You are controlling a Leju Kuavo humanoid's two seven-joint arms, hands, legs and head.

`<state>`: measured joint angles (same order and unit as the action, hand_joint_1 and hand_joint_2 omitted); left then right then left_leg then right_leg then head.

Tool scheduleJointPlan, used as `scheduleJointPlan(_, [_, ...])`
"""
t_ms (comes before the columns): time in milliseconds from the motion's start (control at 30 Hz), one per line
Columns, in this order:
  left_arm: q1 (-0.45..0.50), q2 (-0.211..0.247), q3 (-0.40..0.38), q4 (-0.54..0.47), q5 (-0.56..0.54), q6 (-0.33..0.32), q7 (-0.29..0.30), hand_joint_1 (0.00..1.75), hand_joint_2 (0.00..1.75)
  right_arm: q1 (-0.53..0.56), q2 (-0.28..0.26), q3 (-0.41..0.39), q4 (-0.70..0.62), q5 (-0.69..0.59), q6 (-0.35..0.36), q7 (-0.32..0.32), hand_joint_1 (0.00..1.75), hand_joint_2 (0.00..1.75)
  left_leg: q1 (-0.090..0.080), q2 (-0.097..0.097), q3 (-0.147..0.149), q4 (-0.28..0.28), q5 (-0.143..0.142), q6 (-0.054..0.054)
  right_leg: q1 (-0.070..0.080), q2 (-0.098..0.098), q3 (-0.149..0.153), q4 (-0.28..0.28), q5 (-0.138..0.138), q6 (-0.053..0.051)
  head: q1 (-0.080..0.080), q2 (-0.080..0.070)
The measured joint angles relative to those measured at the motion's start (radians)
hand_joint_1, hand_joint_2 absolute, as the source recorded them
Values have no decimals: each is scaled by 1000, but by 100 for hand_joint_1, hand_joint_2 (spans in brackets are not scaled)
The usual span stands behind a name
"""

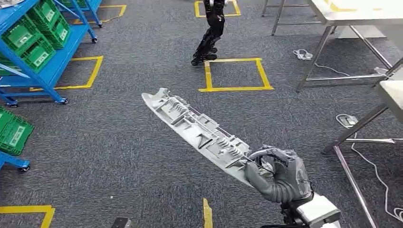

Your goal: Take the parts from the cabinet and place them on the table.

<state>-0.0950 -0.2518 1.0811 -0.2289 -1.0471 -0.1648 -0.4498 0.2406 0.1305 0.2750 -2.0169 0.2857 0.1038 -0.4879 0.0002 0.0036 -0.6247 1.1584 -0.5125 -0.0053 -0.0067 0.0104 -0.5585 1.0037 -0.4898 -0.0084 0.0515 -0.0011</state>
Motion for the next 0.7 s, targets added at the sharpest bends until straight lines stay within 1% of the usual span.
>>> scheduleJointPlan(33, [1, 0, 0, 0, 1, 1, -2, 0, 0, 0, 0, 0, 0, 0, 0, 0, 175, 175, 0, -4, 44, -93, 41, 4, 0, 2, 2, 0, -1, 1, 0, 0])
scheduleJointPlan(67, [1, 0, 0, 0, 3, 1, -3, 0, 0, 0, 2, 0, 0, 1, 0, 0, 175, 175, -3, -12, 62, -130, 33, 7, 7, 4, -1, 4, -3, 6, 1, 0])
scheduleJointPlan(100, [0, 1, 0, 0, 5, 2, -4, 0, 0, -1, 3, 1, 0, 3, 0, 0, 175, 175, -3, -10, 65, -147, 29, 9, 6, 7, -9, 7, -2, 11, 1, 0])
scheduleJointPlan(133, [1, 1, 0, 0, 7, 2, -5, 0, 0, -1, 3, 1, 0, 5, -1, 0, 175, 175, -4, -9, 60, -144, 29, 11, 5, 7, -12, 5, 1, 16, 2, 0])
scheduleJointPlan(167, [4, 2, 0, 0, 7, 2, -6, 0, 0, 0, 3, 2, 0, 7, -2, 0, 175, 175, -6, -9, 60, -144, 29, 15, 3, 7, -11, 2, 3, 21, 0, 0])
scheduleJointPlan(200, [5, 2, 0, 0, 7, 2, -6, 0, 0, 0, 3, 2, 0, 8, -3, 0, 175, 175, -4, -9, 61, -151, 34, 23, 4, 7, -10, 1, 3, 28, 1, 0])
scheduleJointPlan(233, [5, 1, 0, 0, 7, 2, -6, 0, 0, 1, 3, 2, 0, 9, -3, 0, 175, 175, 2, -5, 63, -158, 40, 31, 2, 4, -22, 13, -9, 32, 0, 0])
scheduleJointPlan(267, [3, 1, 0, 0, 7, 2, -7, 0, 0, 1, 3, 2, 0, 9, -3, -2, 175, 175, 3, -5, 63, -158, 41, 36, 2, -1, -39, 52, -38, 35, 5, 0])
scheduleJointPlan(300, [3, 1, 0, 0, 7, 2, -7, 0, 0, 0, 3, 2, 0, 9, -3, -2, 175, 175, 2, -5, 62, -158, 41, 39, 1, -1, -73, 126, -76, 37, 6, 0])
scheduleJointPlan(333, [4, 1, 0, 0, 7, 2, -8, 0, 0, 1, 3, 2, 0, 9, -4, -2, 175, 175, 1, -3, 61, -158, 40, 40, 0, -1, -113, 213, -115, 40, 4, 0])
scheduleJointPlan(367, [5, 2, 1, 0, 7, 2, -7, 0, 0, 1, 3, 2, 1, 9, -4, -2, 175, 175, 1, 0, 61, -158, 40, 40, 0, -1, -147, 285, -141, 43, 6, 0])
scheduleJointPlan(400, [6, 2, 1, 0, 7, 2, -8, 0, 0, 2, 3, 2, 1, 9, -4, -2, 175, 175, 0, 1, 61, -158, 40, 40, -1, -2, -166, 322, -146, 45, 5, 0])
scheduleJointPlan(433, [5, 2, 1, 0, 7, 2, -8, 0, 0, 4, 3, 2, 1, 9, -4, -2, 175, 175, 0, 1, 61, -157, 40, 40, -3, -2, -160, 308, -125, 45, 5, 0])
scheduleJointPlan(467, [5, 2, 1, 0, 7, 2, -7, 0, 0, 4, 3, 2, 1, 10, -4, -2, 175, 175, 0, 1, 62, -157, 40, 40, -4, -3, -131, 249, -87, 45, 5, 0])
scheduleJointPlan(500, [5, 1, 1, 0, 7, 2, -8, 0, 0, 4, 3, 2, 1, 9, -5, -2, 175, 175, 1, 1, 64, -156, 38, 38, -5, -6, -87, 162, -43, 44, 5, 0])
scheduleJointPlan(533, [5, 1, 0, 0, 7, 2, -7, 0, 0, 4, 3, 2, 1, 9, -6, -2, 175, 175, 1, 1, 66, -155, 36, 34, -6, -16, -35, 62, -1, 42, 5, 0])
scheduleJointPlan(567, [5, 1, 1, 0, 7, 2, -7, 0, 0, 2, 3, 2, 1, 9, -6, -2, 175, 175, -4, 1, 65, -152, 34, 29, -2, -27, -10, 16, -14, 42, 5, 0])
scheduleJointPlan(600, [5, 2, 1, 0, 7, 2, -8, 0, 0, 1, 3, 4, 1, 8, -6, -3, 175, 175, -7, 1, 59, -145, 32, 25, -2, -22, -2, 4, -11, 35, 4, 0])
scheduleJointPlan(667, [6, 2, 1, 0, 7, 2, -7, 0, 0, 4, 3, 5, 1, 9, -6, -3, 175, 175, -6, 5, 59, -148, 36, 17, 2, -17, -7, 10, -11, 30, 3, 0])
scheduleJointPlan(700, [5, 1, 1, 0, 7, 2, -7, 0, 0, 4, 3, 6, 1, 10, -6, -3, 175, 175, -5, 7, 59, -147, 35, 14, 2, -16, -8, 9, -9, 24, 4, 0])
